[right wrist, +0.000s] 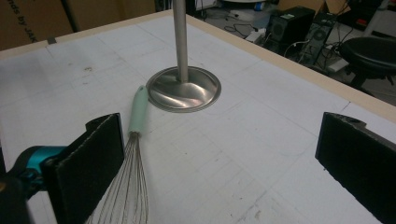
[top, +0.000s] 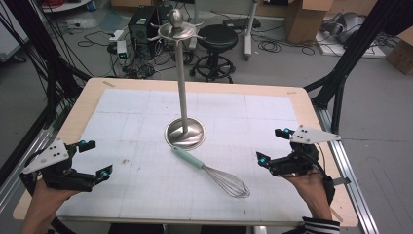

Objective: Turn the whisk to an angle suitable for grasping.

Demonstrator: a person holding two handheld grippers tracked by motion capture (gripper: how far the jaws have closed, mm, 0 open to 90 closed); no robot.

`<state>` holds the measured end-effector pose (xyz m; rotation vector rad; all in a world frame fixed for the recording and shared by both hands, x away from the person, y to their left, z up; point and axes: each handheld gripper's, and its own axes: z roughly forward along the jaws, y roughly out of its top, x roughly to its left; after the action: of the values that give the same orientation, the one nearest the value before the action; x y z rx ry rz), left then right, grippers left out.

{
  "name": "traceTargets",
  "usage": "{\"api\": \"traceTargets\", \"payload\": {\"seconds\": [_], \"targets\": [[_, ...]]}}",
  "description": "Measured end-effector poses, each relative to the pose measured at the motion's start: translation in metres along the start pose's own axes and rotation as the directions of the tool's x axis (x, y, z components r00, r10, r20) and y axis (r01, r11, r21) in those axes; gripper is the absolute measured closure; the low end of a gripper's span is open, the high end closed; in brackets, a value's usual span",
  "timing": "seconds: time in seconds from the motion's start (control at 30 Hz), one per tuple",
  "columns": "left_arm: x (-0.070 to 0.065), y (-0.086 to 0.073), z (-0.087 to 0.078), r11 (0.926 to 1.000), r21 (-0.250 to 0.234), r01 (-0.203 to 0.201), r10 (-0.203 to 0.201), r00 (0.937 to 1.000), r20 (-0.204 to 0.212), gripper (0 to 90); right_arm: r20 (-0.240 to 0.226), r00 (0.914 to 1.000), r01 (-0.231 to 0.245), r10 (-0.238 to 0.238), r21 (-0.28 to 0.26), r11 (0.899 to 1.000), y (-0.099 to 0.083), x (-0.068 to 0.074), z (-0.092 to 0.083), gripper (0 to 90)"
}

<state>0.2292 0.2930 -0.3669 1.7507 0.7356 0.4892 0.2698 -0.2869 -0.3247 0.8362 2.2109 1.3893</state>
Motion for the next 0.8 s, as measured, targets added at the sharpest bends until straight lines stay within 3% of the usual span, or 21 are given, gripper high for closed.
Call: {"api": "traceTargets", "payload": {"seconds": [0.43,0.8], "targets": [[-0.001,0.0,0.001,1.0,0.005,-0.008,0.008,0.9999,0.009,1.7,-0.046,0.9985,0.035,-0.031,0.092,0.995,0.019,0.004,0.026,0.3],[0.0,-0.001,0.001,1.0,0.001,-0.001,0.001,1.0,0.008,1.7,-0.091,0.9946,0.067,-0.05,0.186,0.98,0.035,0.018,0.06,0.3]]}}
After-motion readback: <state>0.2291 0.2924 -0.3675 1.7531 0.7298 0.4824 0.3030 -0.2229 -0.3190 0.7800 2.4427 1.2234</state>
